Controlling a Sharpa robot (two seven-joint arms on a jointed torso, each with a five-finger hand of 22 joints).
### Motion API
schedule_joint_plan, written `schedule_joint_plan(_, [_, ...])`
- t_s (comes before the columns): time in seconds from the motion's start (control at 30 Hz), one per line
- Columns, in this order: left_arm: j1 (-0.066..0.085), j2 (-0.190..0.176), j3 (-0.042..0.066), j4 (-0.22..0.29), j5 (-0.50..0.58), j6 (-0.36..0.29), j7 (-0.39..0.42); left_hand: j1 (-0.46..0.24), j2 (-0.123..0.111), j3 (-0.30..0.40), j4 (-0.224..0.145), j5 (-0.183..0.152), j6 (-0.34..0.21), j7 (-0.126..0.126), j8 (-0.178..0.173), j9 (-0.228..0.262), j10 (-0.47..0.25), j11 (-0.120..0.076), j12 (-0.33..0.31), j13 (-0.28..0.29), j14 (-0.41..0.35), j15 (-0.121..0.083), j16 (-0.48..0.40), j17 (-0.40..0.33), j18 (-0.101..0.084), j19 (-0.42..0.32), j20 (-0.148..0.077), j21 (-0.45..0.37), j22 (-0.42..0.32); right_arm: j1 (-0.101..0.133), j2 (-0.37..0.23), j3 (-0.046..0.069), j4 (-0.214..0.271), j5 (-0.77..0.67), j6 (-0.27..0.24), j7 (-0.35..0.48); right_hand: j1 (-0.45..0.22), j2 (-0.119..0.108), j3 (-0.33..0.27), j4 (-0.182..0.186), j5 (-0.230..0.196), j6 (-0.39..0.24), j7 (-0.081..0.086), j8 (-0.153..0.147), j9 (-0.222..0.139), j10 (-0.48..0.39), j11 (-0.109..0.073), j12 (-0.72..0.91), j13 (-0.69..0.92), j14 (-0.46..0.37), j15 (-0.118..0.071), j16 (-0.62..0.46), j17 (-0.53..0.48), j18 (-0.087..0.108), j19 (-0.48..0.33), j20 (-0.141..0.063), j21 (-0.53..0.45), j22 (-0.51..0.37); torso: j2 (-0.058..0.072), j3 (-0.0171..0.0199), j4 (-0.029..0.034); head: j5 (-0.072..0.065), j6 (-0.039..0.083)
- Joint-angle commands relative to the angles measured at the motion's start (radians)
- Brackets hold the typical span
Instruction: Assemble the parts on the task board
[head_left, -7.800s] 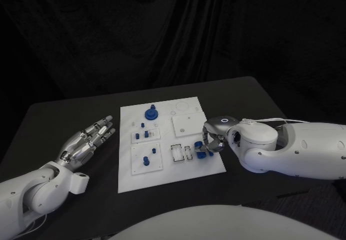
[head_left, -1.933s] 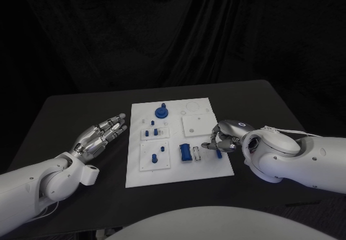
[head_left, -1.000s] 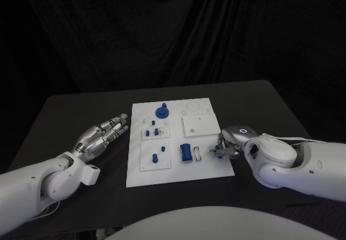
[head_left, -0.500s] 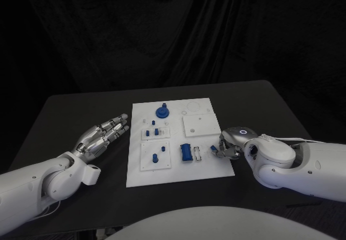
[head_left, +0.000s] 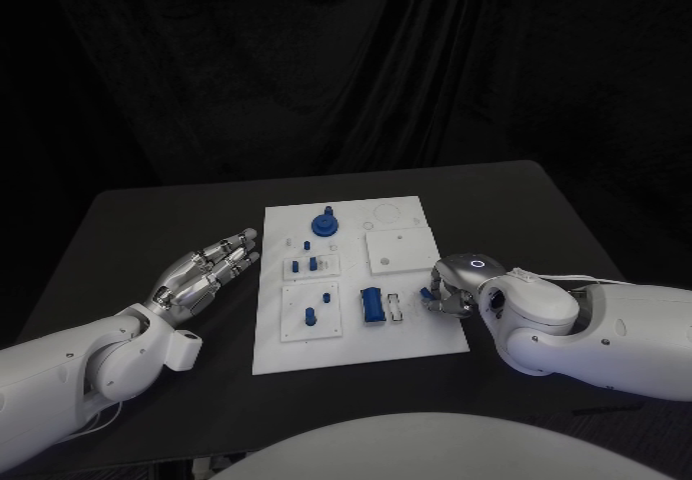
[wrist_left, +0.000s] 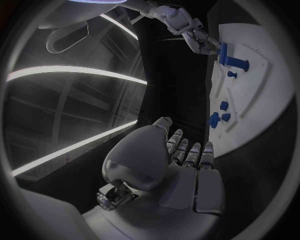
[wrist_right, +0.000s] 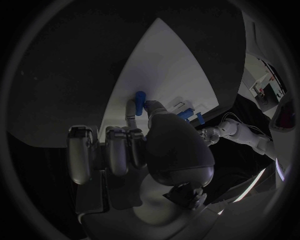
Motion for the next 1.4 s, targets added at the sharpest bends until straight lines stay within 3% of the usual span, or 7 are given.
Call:
schedule_joint_plan(0.03, [-0.002,0.002,0.001,0.002,0.006,0.017,0.052,-0.006,-0.001,0.005,0.002,0.003,0.007,0.0,0.006,0.002,0.003,0.007,0.004,0.001,-0.002,0.006,-0.003,-0.002,-0.02,0.0,0.004,0.001,0.001,-0.014,0.009,-0.01,-0.014,0.033,0.04,-0.023,0.063,-0.005,0.064,-0.041,-0.148,0.012,0.003,-0.02,-0.158,0.106,0.005,0.003,0.263,0.103,0.006,0.003,0.263,0.003,0.084,0.004,-0.007,0.249,0.0,0.0004,0.0006,0.001,0.0])
schedule_joint_plan(0.13, [-0.002,0.002,0.001,0.002,0.006,0.018,0.05,-0.005,-0.001,0.008,0.0,0.003,0.009,0.001,0.006,0.002,0.003,0.008,0.004,0.001,-0.002,0.006,-0.002,-0.001,-0.02,0.0,0.004,0.001,0.001,-0.015,0.017,-0.009,-0.019,0.033,0.054,-0.023,0.073,-0.033,0.152,-0.058,-0.201,0.025,0.007,-0.028,-0.172,0.106,0.009,0.003,0.263,0.103,0.009,0.003,0.263,0.003,0.083,0.007,-0.007,0.248,0.0,0.0004,0.0001,0.002,0.0])
schedule_joint_plan(0.17, [-0.002,0.002,0.001,0.002,0.006,0.019,0.05,-0.005,-0.001,0.008,0.0,0.003,0.009,0.001,0.006,0.002,0.003,0.008,0.004,0.001,-0.002,0.006,-0.002,-0.001,-0.02,0.0,0.004,0.001,0.001,-0.015,0.019,-0.009,-0.02,0.033,0.056,-0.024,0.069,-0.052,0.206,-0.073,-0.187,0.037,0.009,-0.026,-0.174,0.106,0.011,0.003,0.263,0.103,0.01,0.003,0.263,0.004,0.083,0.009,-0.008,0.248,0.0,0.0004,0.0001,0.003,0.0])
schedule_joint_plan(0.4, [-0.003,0.002,0.001,0.002,0.006,0.024,0.047,-0.005,0.0,0.012,-0.002,0.004,0.01,0.003,0.006,0.002,0.003,0.012,0.006,0.001,-0.002,0.006,-0.002,-0.001,-0.019,0.0,0.004,0.001,0.001,-0.016,0.017,-0.009,-0.021,0.073,0.007,-0.012,0.043,-0.084,0.308,-0.114,-0.203,0.063,0.003,0.003,-0.157,0.106,0.006,0.003,0.263,0.103,0.007,0.003,0.263,0.001,0.089,0.007,0.002,0.252,0.0,-0.0001,0.0002,0.009,0.0])
schedule_joint_plan(0.8, [-0.004,0.001,0.001,0.0,0.006,0.024,0.05,-0.005,0.0,0.015,-0.003,0.005,0.01,0.006,0.007,0.002,0.004,0.015,0.007,0.001,-0.002,0.005,-0.002,-0.001,-0.019,0.0,0.005,0.001,0.001,0.0,-0.016,-0.008,0.011,0.571,-0.244,0.201,-0.009,-0.093,0.368,-0.133,-0.2,0.07,-0.013,0.049,-0.119,0.106,-0.008,0.003,0.263,0.103,-0.004,0.003,0.263,-0.004,0.098,-0.003,0.017,0.258,0.0,-0.0004,0.0003,0.011,0.0])
schedule_joint_plan(1.07, [-0.004,0.002,0.001,-0.001,0.006,0.025,0.05,-0.005,-0.001,0.016,-0.004,0.004,0.011,0.007,0.007,0.002,0.004,0.016,0.007,0.001,-0.002,0.004,-0.002,-0.002,-0.019,0.001,0.005,0.002,0.001,0.025,-0.011,-0.008,0.039,0.73,-0.273,0.257,-0.029,-0.092,0.375,-0.13,-0.207,0.06,-0.018,0.058,-0.111,0.106,-0.012,0.003,0.263,0.103,-0.008,0.003,0.263,-0.004,0.098,-0.006,0.017,0.258,0.0,-0.0005,0.0005,0.013,0.0])
schedule_joint_plan(1.4, [-0.004,0.005,0.001,-0.001,0.006,0.025,0.049,-0.005,-0.001,0.016,-0.004,0.004,0.011,0.007,0.007,0.002,0.004,0.016,0.007,0.001,-0.002,0.004,-0.002,-0.002,-0.019,0.001,0.005,0.002,0.001,0.032,0.026,-0.008,0.008,0.79,-0.234,0.256,-0.077,-0.089,0.369,-0.107,-0.2,0.048,-0.023,0.068,-0.104,0.106,-0.017,0.003,0.263,0.103,-0.012,0.003,0.263,-0.004,0.099,-0.011,0.019,0.259,0.001,-0.0009,0.002,0.014,0.0])
